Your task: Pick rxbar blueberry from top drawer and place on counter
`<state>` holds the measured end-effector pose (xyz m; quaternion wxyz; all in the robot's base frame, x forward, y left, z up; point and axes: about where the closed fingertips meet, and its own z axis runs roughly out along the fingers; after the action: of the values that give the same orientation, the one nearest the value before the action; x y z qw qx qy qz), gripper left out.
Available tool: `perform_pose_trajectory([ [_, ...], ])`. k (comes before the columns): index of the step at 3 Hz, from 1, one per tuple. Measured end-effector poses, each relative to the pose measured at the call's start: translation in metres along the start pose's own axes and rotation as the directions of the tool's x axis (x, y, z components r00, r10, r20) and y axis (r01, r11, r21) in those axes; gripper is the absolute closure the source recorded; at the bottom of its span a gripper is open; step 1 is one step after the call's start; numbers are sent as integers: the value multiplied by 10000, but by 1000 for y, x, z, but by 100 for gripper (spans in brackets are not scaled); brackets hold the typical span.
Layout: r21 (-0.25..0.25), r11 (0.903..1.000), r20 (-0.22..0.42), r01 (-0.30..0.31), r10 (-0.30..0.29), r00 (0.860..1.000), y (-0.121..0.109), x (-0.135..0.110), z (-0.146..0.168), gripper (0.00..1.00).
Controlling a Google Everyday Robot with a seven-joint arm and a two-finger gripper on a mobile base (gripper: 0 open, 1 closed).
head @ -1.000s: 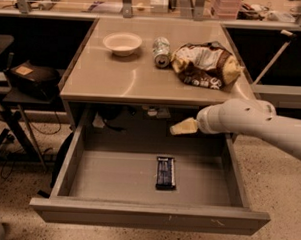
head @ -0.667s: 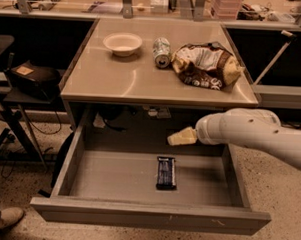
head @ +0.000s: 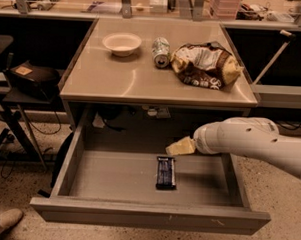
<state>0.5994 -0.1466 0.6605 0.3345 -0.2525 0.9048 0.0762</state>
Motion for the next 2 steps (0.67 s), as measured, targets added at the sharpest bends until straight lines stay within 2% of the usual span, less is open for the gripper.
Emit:
perform_pose_trajectory([
  [1, -43, 10000, -104, 22, -23, 9999, 19, 13, -4, 0],
  [2, -377, 9989, -437, 264, -281, 9986, 54, 33, -7, 0],
])
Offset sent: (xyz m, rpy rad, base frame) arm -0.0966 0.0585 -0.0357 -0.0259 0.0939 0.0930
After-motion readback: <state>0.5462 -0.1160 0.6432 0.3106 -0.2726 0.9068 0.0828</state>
